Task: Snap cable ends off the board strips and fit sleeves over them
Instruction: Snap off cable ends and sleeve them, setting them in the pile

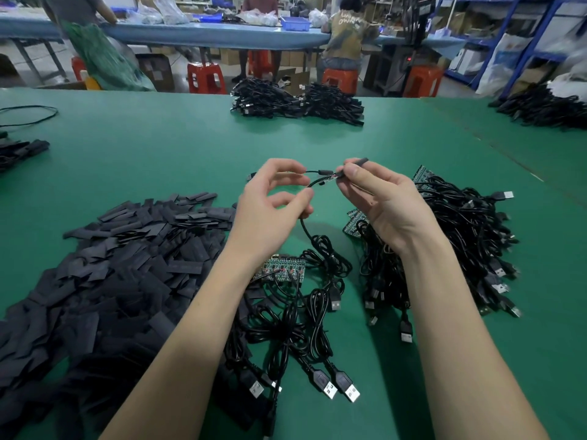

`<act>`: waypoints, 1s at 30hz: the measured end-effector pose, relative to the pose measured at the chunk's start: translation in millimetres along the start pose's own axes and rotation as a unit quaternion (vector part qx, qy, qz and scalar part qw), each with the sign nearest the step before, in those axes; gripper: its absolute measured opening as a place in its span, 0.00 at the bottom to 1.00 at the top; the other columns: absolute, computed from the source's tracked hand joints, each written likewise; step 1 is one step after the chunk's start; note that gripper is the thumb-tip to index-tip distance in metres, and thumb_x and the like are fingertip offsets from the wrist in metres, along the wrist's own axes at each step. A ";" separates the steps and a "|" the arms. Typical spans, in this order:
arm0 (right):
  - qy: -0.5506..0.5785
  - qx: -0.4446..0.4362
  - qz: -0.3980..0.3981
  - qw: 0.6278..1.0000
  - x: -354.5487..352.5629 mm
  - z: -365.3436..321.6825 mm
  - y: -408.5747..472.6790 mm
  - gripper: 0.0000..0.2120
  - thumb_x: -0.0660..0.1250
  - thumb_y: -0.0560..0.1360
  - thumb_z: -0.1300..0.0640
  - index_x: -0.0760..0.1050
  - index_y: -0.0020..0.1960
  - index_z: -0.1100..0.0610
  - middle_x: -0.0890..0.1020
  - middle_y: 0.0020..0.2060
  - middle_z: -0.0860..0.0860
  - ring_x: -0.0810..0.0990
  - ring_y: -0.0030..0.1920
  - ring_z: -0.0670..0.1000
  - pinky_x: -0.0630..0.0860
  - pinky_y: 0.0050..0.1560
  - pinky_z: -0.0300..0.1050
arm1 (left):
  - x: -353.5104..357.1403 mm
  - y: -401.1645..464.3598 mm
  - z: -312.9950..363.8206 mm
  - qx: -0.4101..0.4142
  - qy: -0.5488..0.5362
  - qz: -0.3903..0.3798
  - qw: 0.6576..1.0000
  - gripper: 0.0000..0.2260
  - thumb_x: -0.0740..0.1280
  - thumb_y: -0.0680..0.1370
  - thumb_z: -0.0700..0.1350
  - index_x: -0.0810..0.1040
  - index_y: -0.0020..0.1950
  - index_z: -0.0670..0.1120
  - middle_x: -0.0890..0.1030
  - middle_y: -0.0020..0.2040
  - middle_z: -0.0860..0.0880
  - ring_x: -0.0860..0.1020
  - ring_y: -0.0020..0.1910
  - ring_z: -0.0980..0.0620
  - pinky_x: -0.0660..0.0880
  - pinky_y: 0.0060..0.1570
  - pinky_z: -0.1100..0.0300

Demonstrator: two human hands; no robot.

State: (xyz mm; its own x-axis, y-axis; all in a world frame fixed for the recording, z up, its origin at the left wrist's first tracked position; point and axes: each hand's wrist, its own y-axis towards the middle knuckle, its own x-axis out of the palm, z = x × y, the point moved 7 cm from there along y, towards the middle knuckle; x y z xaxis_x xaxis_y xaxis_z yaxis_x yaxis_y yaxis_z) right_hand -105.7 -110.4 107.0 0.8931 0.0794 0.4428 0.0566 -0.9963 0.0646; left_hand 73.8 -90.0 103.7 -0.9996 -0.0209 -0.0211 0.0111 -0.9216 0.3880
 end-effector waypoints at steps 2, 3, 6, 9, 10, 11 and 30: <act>0.001 0.010 -0.023 1.000 4.3 2.6 -0.7 0.09 0.74 0.68 0.62 0.82 0.47 0.61 0.85 0.42 0.54 0.85 0.45 0.48 0.80 0.49 0.36 | 0.5 -1.3 4.8 0.027 0.022 -0.002 0.999 0.07 0.73 0.77 0.38 0.80 0.53 0.47 0.84 0.48 0.51 0.81 0.33 0.52 0.78 0.41 0.63; 0.001 0.012 -0.031 0.999 5.6 3.6 -0.8 0.10 0.74 0.68 0.62 0.82 0.49 0.61 0.85 0.43 0.54 0.85 0.46 0.48 0.80 0.49 0.36 | 0.8 -2.0 5.5 0.035 0.029 -0.002 0.999 0.06 0.74 0.76 0.39 0.82 0.51 0.47 0.85 0.46 0.52 0.80 0.33 0.52 0.78 0.41 0.62; 0.015 0.017 -0.046 0.999 6.1 5.0 -1.1 0.12 0.75 0.68 0.62 0.82 0.51 0.60 0.86 0.44 0.54 0.85 0.47 0.48 0.80 0.50 0.36 | -0.1 -1.9 4.3 0.054 0.038 0.001 0.998 0.04 0.76 0.75 0.42 0.85 0.47 0.50 0.86 0.41 0.53 0.81 0.33 0.52 0.79 0.40 0.60; 0.026 0.026 -0.053 0.998 4.8 6.2 -1.1 0.11 0.75 0.69 0.62 0.83 0.50 0.60 0.86 0.45 0.55 0.85 0.48 0.49 0.80 0.49 0.36 | -0.1 -2.2 3.7 0.073 0.044 -0.004 0.996 0.04 0.77 0.74 0.43 0.86 0.45 0.51 0.85 0.39 0.52 0.81 0.32 0.52 0.77 0.38 0.62; 0.025 0.028 -0.053 0.998 4.4 7.3 -1.2 0.10 0.75 0.69 0.62 0.83 0.50 0.60 0.86 0.45 0.55 0.85 0.48 0.49 0.80 0.49 0.36 | -0.3 -2.1 2.6 0.073 0.043 -0.005 0.996 0.04 0.77 0.74 0.43 0.86 0.45 0.52 0.85 0.38 0.52 0.81 0.32 0.52 0.77 0.38 0.61; 0.023 0.031 -0.052 0.998 3.9 8.2 -1.4 0.09 0.75 0.69 0.62 0.83 0.49 0.59 0.86 0.45 0.55 0.85 0.48 0.48 0.80 0.49 0.36 | -0.5 -2.0 1.5 0.071 0.040 -0.006 0.997 0.04 0.77 0.73 0.44 0.86 0.45 0.52 0.85 0.37 0.51 0.81 0.32 0.52 0.77 0.38 0.61; -0.040 0.031 -0.072 0.996 6.8 11.6 -3.9 0.08 0.75 0.70 0.58 0.84 0.48 0.59 0.87 0.45 0.54 0.85 0.42 0.48 0.80 0.46 0.36 | -1.4 -3.3 -0.2 0.071 0.049 -0.008 0.996 0.03 0.77 0.73 0.45 0.87 0.45 0.53 0.85 0.37 0.49 0.81 0.32 0.52 0.80 0.36 0.53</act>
State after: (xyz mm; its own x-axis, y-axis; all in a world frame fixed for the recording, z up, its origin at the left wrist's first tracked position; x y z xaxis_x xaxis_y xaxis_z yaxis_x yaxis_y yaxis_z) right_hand -94.7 -106.4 99.4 0.9061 0.2210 0.3607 0.2119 -0.9751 0.0652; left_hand 75.2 -87.0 102.2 -0.9919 -0.0505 -0.1166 -0.0166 -0.8582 0.5130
